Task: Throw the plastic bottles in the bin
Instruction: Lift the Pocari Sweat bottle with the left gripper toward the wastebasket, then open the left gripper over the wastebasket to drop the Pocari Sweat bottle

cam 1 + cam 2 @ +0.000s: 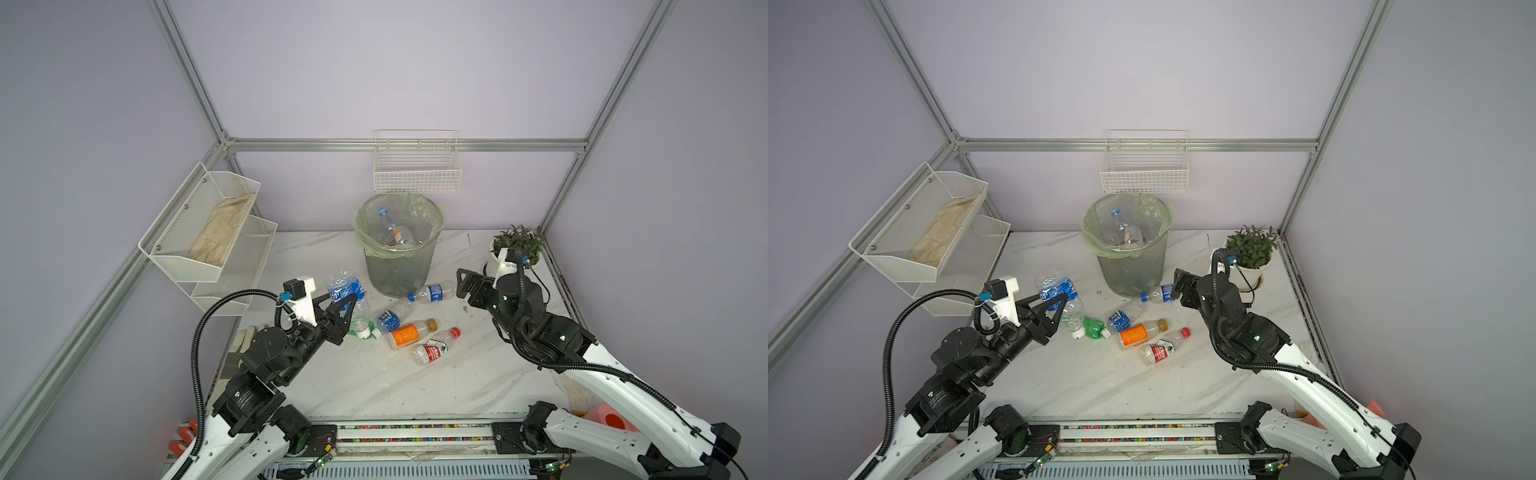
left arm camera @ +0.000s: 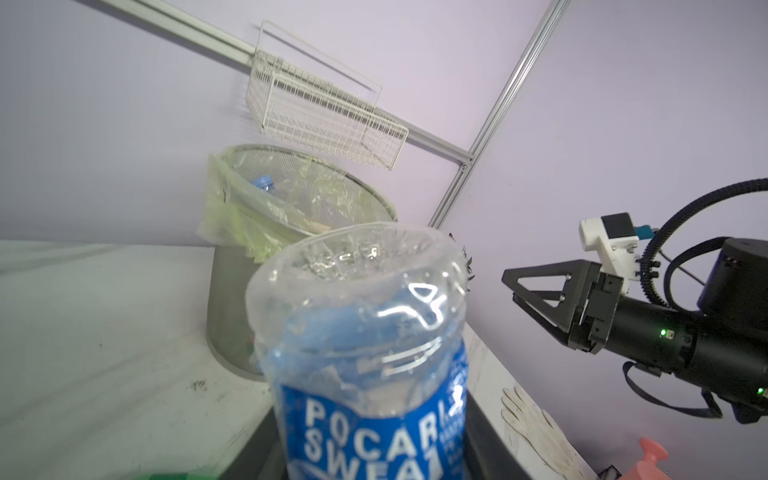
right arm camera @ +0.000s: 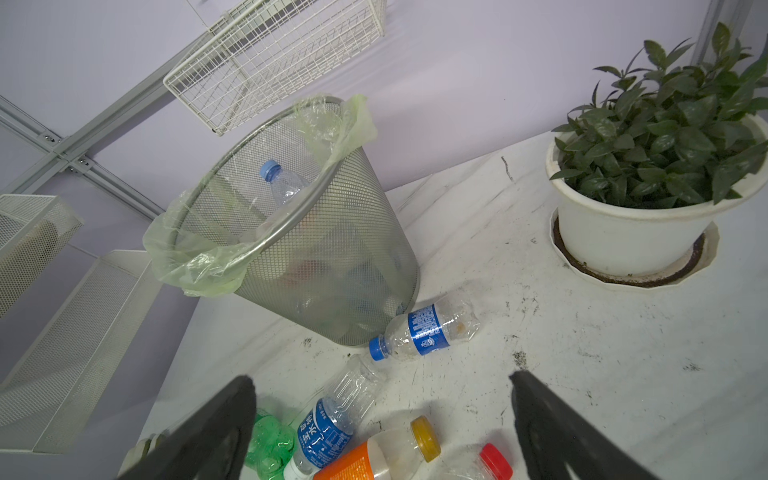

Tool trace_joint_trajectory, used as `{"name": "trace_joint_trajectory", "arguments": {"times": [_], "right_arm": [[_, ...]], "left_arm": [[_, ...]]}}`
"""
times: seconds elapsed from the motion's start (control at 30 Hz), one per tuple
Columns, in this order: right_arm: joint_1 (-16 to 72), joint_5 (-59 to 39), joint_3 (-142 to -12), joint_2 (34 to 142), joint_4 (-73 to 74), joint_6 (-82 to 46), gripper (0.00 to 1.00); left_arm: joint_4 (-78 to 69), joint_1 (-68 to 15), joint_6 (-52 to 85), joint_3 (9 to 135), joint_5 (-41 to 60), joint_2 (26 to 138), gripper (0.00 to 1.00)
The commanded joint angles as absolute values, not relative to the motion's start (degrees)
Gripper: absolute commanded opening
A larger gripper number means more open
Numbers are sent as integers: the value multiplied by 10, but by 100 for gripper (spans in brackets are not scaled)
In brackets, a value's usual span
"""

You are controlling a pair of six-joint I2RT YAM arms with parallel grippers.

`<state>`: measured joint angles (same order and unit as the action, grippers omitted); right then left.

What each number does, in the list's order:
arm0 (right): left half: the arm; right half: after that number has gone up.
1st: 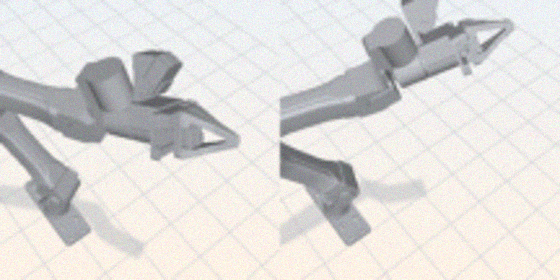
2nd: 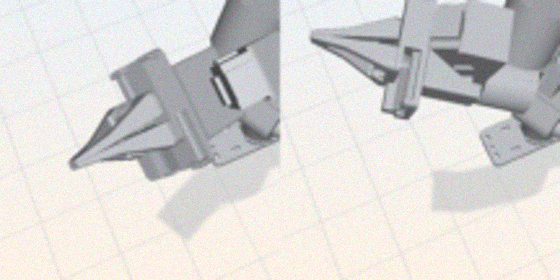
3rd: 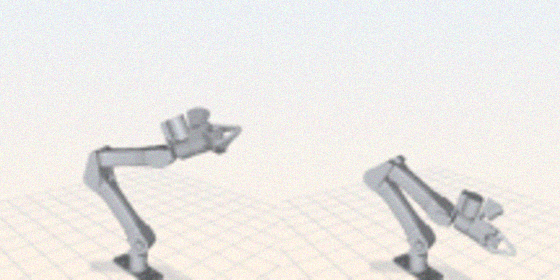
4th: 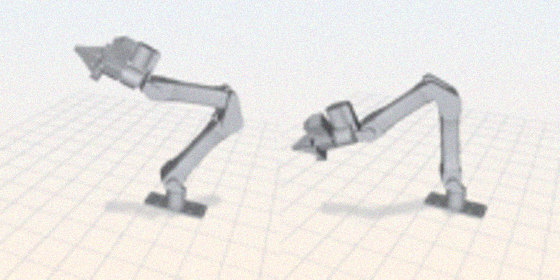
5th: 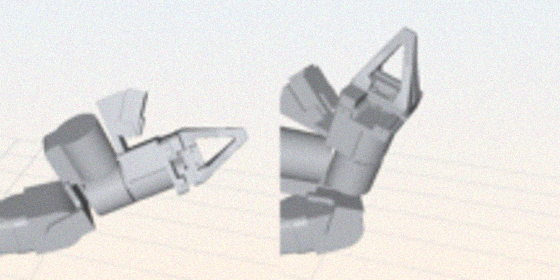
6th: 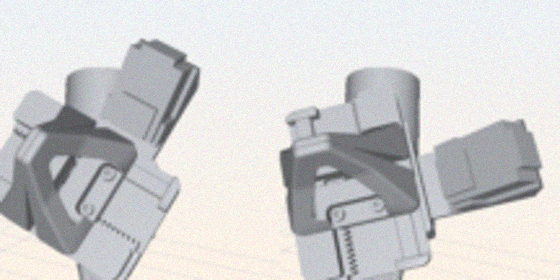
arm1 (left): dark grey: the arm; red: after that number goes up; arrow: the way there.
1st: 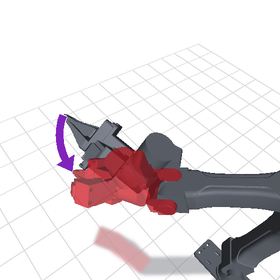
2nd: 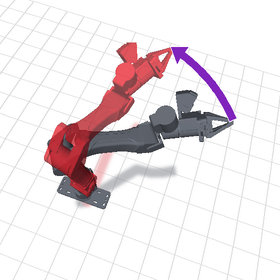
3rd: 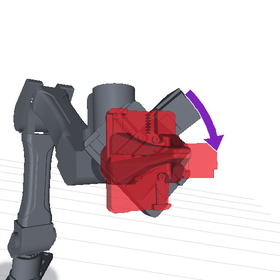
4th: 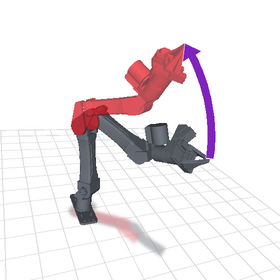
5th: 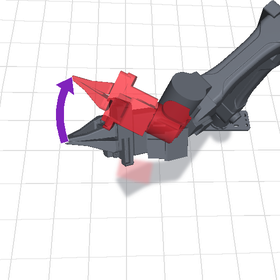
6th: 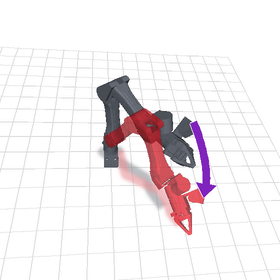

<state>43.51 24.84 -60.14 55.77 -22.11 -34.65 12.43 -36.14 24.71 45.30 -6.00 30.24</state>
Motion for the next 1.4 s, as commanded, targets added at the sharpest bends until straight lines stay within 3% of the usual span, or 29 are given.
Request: {"name": "trace_joint_trajectory", "arguments": {"times": [0.0, 0.43, 0.93, 1.37], "right_arm": [[434, 240, -595, 551, -227, -349, 97], [434, 209, -587, 546, -232, -349, 97], [434, 196, -569, 539, -235, -352, 97], [434, 172, -579, 541, -240, -358, 97]], "left_arm": [[66, -364, 169, 539, -75, 319, 0], [-141, -364, 87, 595, -15, 370, 0], [-217, -364, 76, 672, -69, 504, 0], [-218, -342, 33, 846, -87, 750, 0]]}}
